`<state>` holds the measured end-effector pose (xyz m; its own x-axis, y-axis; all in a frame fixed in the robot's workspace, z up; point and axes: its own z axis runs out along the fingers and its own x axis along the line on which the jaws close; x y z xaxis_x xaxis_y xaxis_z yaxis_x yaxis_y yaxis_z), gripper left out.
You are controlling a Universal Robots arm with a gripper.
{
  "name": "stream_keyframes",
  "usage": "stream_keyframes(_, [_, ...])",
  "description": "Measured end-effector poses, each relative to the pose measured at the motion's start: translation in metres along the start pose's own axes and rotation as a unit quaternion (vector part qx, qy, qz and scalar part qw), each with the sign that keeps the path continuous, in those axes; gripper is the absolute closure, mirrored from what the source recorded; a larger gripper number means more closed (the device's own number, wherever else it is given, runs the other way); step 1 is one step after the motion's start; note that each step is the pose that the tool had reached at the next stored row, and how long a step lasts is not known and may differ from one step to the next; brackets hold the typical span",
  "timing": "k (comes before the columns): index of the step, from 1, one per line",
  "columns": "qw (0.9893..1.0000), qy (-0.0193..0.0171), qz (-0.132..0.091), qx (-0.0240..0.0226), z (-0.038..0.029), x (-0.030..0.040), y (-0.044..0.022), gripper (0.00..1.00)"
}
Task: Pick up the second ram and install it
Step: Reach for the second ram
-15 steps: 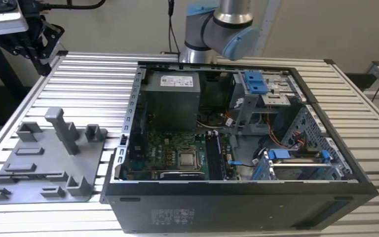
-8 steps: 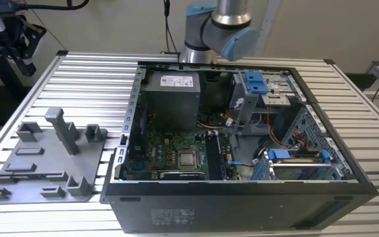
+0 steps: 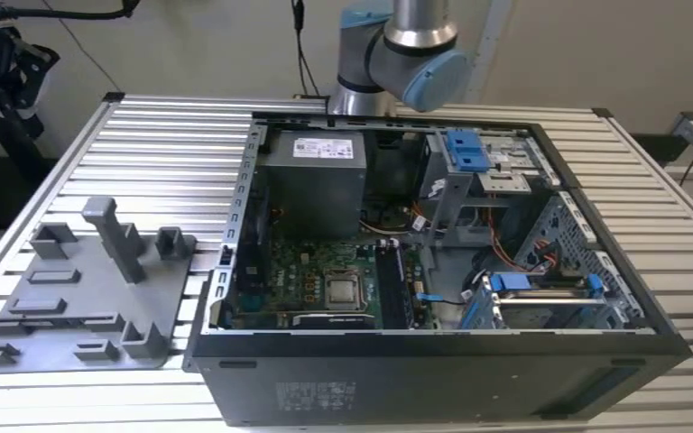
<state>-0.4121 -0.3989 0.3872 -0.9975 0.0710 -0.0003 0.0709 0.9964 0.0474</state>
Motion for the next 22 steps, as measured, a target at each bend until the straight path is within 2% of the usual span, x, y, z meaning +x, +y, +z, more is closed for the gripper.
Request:
stream_keyframes(5, [1.0000, -0.0003, -0.005, -0.0001, 0.0004, 0.0012, -0.0010, 0.89])
stream_keyframes(9, [1.0000, -0.0004, -0.010, -0.0001, 0.0005, 0.0015, -0.0072, 0.89])
stream_keyframes(13, [0.9999, -0.0003, -0.012, -0.0001, 0.0000, 0.0005, -0.0208, 0.89])
stream_keyframes(22, [0.9999, -0.0002, -0.013, -0.0001, -0.0011, -0.0013, -0.0559, 0.89])
